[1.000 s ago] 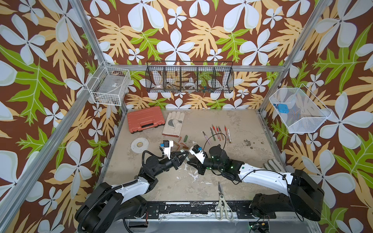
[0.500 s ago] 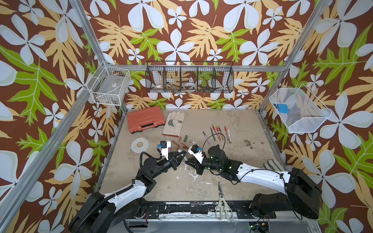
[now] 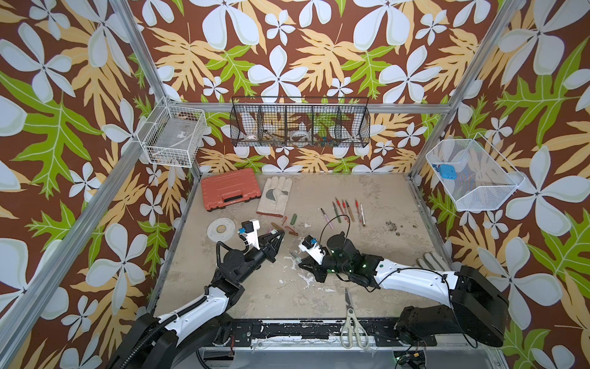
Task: Remove pen caps from pens
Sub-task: Open the pen cap on the pen, then place the pen cap at the center of the table.
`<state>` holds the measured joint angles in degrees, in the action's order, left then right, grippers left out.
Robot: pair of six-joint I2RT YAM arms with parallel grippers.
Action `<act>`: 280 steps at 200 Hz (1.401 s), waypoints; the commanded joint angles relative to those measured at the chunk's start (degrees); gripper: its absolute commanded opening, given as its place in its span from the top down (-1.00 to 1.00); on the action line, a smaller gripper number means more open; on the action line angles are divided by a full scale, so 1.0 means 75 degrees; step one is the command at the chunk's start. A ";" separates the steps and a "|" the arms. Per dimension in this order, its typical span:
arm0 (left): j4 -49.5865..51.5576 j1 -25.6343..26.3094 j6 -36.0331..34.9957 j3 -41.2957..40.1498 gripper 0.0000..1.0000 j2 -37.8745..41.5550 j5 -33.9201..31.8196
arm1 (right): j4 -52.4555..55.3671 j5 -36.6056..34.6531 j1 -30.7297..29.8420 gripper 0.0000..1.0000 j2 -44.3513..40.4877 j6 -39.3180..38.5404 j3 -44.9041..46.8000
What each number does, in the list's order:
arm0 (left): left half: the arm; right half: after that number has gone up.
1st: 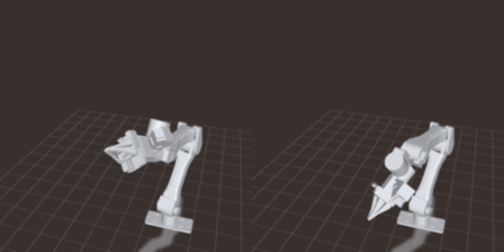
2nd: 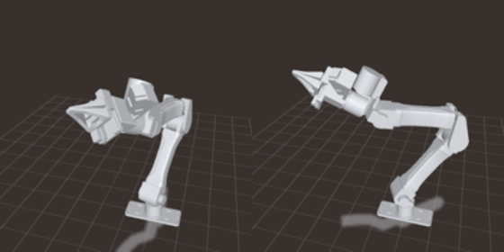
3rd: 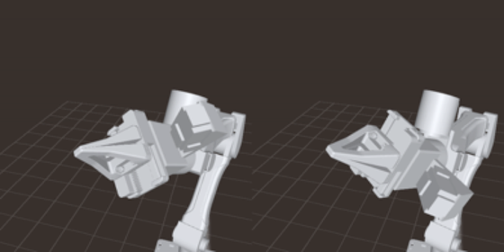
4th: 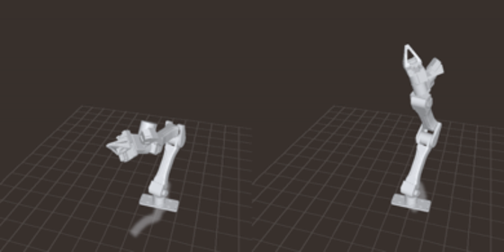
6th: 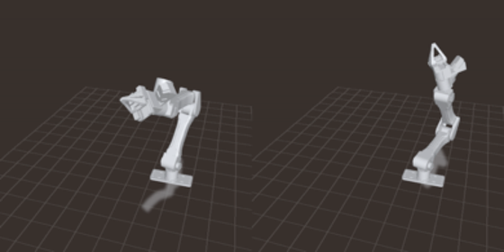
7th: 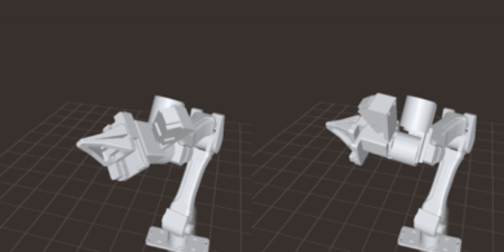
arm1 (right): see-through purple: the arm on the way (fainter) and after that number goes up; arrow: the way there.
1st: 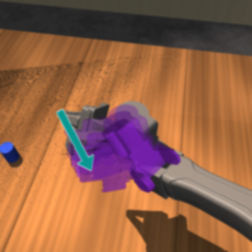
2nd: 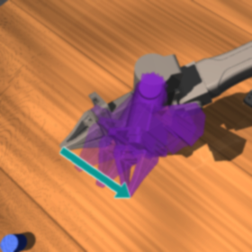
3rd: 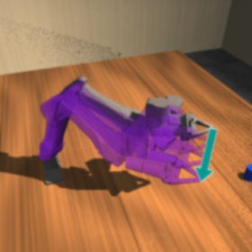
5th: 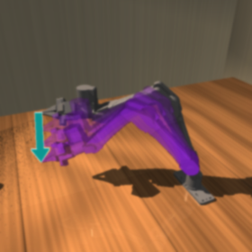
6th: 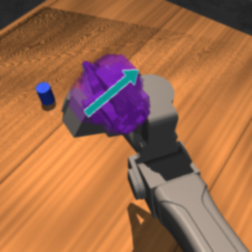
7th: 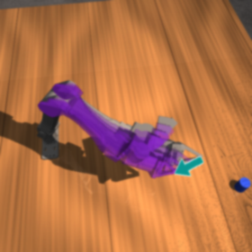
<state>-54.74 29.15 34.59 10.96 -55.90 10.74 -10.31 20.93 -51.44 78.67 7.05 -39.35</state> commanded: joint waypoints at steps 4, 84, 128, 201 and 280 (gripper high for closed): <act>-0.0164 -0.0021 -0.0088 -0.0044 1.00 0.0080 -0.0198 | 0.0107 -0.0077 -0.0008 1.00 -0.0077 -0.0084 0.0032; 0.1829 -0.0019 -0.0393 0.0496 1.00 -0.0059 -0.1464 | -0.0006 -0.0979 0.0003 1.00 -0.0694 0.0219 0.0214; 0.2319 -0.0020 -0.0324 0.0609 1.00 -0.0142 -0.1804 | -0.0327 -0.1432 0.0296 1.00 -0.1517 0.0464 0.0649; 0.3336 -0.0019 -0.0113 0.1686 1.00 -0.2166 -0.1570 | -0.0389 -0.2054 0.0986 1.00 -0.2178 0.0913 0.1078; 0.4692 -0.0028 -0.0018 0.2642 1.00 -0.3409 -0.1959 | -0.0361 -0.2279 0.1539 1.00 -0.2651 0.1359 0.1379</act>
<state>-22.48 29.08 33.52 29.89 -80.09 -3.07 -12.34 5.56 -40.01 60.14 16.23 -29.61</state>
